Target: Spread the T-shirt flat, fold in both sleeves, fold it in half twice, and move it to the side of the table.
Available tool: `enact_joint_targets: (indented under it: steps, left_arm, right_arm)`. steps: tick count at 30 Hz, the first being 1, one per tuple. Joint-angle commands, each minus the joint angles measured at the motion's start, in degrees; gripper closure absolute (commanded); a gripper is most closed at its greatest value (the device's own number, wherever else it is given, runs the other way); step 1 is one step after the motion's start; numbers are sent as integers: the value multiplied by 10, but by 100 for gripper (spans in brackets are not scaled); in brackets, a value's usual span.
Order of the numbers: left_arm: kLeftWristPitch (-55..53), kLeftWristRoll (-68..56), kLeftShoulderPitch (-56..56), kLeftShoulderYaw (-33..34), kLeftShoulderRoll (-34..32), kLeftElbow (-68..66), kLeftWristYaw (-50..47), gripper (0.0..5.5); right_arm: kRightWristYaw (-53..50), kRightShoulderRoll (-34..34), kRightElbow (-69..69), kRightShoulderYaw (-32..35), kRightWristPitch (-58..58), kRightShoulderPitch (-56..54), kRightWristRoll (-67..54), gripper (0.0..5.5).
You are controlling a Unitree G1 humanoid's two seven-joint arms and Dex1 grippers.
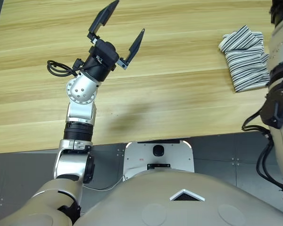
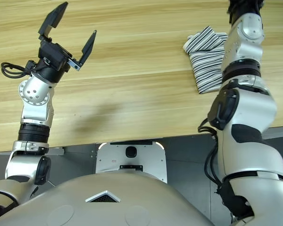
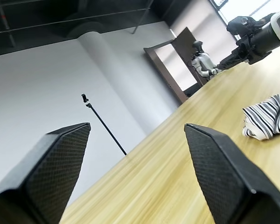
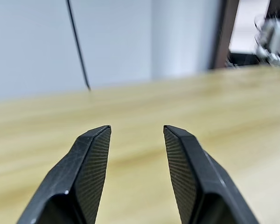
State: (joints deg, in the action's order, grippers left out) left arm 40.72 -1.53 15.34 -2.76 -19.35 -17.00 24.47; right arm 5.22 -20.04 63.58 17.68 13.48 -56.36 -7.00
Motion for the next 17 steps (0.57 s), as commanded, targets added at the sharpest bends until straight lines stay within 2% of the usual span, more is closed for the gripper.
enact_joint_targets:
  steps: [1,4,6,11,15,17]
  left_arm:
    - [-43,-48,-13,48,30,48,-56,175]
    - [-91,-69,-45,74,57,101,-106,175]
    - [-118,-67,-67,93,72,125,-142,175]
    - [-192,-89,-144,159,108,172,-226,175]
    - [-247,-118,-194,186,134,188,-253,175]
    - [-252,-83,-213,182,164,192,-295,175]
  right_arm:
    - [23,83,-226,-31,31,115,-29,341]
    - [27,145,-404,-87,70,268,-13,341]
    - [30,176,-460,-120,111,340,-4,341]
    - [-45,234,-481,-156,134,482,67,341]
    - [-51,241,-492,-159,138,538,64,341]
    - [-54,249,-501,-165,136,567,61,341]
